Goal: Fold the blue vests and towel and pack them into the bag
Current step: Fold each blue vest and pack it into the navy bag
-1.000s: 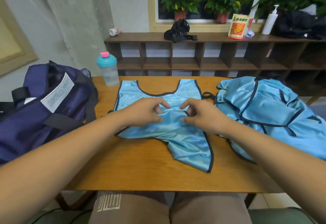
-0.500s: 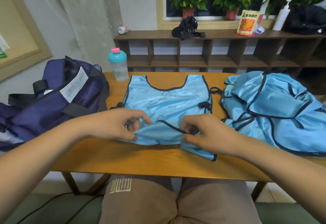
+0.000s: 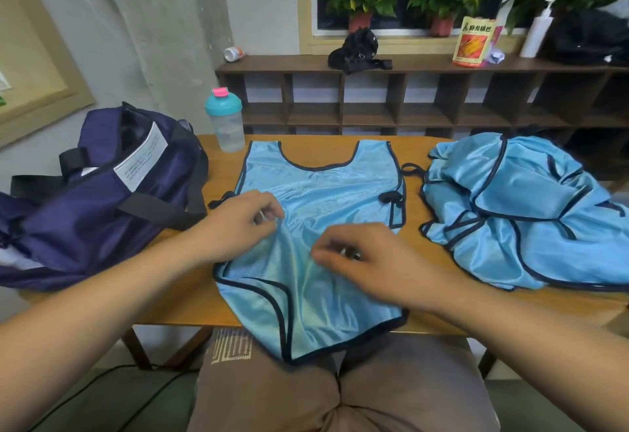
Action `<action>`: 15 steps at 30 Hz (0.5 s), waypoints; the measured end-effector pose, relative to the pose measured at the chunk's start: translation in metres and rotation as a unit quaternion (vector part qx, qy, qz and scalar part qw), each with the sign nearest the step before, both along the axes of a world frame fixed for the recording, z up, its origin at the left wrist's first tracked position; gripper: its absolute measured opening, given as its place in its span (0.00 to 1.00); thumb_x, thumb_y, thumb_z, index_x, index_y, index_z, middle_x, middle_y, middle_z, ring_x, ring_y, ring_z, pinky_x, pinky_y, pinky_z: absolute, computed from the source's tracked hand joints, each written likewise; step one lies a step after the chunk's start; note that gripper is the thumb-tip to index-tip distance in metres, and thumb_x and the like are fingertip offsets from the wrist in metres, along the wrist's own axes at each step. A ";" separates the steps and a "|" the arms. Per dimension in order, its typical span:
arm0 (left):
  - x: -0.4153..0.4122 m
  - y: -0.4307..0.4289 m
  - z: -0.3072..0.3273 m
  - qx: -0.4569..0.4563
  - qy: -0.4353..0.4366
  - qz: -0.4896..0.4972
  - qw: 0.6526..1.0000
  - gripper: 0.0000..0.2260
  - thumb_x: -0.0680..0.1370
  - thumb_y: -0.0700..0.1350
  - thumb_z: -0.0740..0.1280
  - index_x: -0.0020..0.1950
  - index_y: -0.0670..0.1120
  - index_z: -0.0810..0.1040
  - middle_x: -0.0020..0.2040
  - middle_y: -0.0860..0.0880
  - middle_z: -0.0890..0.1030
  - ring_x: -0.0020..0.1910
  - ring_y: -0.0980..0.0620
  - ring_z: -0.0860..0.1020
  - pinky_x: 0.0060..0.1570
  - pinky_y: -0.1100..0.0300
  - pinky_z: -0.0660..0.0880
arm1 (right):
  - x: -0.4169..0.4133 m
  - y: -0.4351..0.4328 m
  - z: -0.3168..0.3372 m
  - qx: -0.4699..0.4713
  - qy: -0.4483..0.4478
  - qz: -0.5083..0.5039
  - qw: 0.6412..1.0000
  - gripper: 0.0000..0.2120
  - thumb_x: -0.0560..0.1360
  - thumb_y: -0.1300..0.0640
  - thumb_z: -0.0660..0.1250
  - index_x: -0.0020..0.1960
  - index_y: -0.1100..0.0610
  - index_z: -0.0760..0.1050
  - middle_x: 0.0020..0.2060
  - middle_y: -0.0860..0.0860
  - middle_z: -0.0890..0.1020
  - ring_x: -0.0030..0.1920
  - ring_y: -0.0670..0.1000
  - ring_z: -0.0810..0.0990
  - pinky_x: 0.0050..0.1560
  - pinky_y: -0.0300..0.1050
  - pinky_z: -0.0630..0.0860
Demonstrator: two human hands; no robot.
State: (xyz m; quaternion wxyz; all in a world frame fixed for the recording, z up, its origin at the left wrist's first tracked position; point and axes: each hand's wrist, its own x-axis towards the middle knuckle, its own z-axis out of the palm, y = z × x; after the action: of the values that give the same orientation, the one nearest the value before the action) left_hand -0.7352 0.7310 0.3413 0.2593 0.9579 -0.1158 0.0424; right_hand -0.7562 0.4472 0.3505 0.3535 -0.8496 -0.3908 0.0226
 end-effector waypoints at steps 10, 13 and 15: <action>0.043 -0.032 -0.060 0.079 0.053 0.095 0.991 0.31 0.85 0.65 0.57 0.84 0.51 0.61 0.83 0.51 0.62 0.81 0.48 0.63 0.78 0.46 0.63 | 0.105 -0.003 -0.069 -0.153 0.024 -0.215 0.964 0.32 0.86 0.36 0.53 0.83 0.54 0.63 0.81 0.52 0.66 0.81 0.55 0.62 0.81 0.57 0.59; 0.060 -0.035 -0.067 0.112 0.046 0.095 0.988 0.32 0.85 0.67 0.52 0.85 0.52 0.59 0.86 0.50 0.56 0.85 0.49 0.53 0.81 0.46 0.55 | 0.128 -0.011 -0.079 -0.172 -0.023 -0.240 0.955 0.33 0.85 0.34 0.52 0.82 0.54 0.63 0.81 0.51 0.67 0.81 0.54 0.62 0.80 0.58 0.59; 0.074 -0.036 -0.068 0.116 0.044 0.095 0.988 0.33 0.85 0.68 0.50 0.85 0.52 0.59 0.86 0.50 0.55 0.85 0.50 0.52 0.81 0.46 0.53 | 0.144 -0.016 -0.077 -0.188 -0.032 -0.241 0.951 0.33 0.85 0.34 0.52 0.83 0.54 0.62 0.81 0.52 0.66 0.81 0.55 0.62 0.79 0.58 0.59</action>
State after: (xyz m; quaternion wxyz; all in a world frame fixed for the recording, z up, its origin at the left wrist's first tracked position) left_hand -0.6614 0.6951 0.2736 0.1462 0.9890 -0.0172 0.0110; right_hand -0.6126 0.4311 0.2731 0.1691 -0.9700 -0.1737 -0.0176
